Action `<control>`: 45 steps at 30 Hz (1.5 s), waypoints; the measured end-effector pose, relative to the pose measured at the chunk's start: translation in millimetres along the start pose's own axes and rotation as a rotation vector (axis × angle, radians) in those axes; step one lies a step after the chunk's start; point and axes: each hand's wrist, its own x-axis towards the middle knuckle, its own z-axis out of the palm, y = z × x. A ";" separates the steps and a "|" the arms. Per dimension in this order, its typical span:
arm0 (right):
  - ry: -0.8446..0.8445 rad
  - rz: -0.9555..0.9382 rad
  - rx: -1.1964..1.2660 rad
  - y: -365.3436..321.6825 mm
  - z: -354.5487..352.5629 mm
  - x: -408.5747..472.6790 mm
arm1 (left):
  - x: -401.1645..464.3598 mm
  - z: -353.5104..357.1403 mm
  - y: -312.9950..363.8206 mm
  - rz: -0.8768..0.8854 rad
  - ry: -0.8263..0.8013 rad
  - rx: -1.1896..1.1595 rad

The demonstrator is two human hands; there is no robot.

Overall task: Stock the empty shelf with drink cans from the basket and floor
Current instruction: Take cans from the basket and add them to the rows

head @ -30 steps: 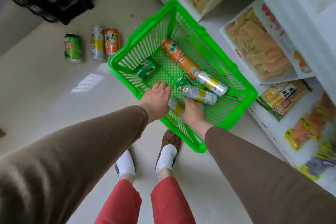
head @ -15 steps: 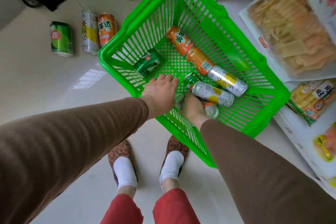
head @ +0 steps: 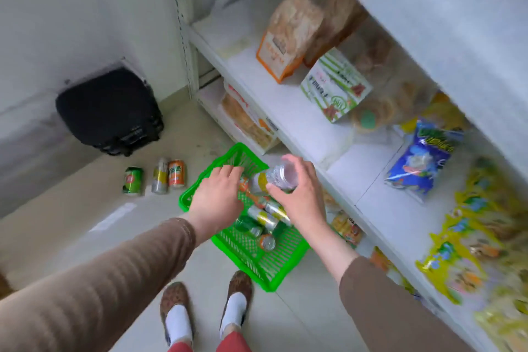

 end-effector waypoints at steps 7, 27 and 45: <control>0.315 0.262 0.482 -148.4 -186.1 -38.2 | -43.1 -192.9 90.5 0.171 0.299 -0.155; 0.199 0.138 0.948 -155.1 -379.5 65.7 | 62.3 -306.9 287.8 0.381 0.305 -0.126; 0.418 0.070 0.379 -38.6 -453.0 293.1 | 230.5 -273.2 406.0 0.255 0.412 -0.246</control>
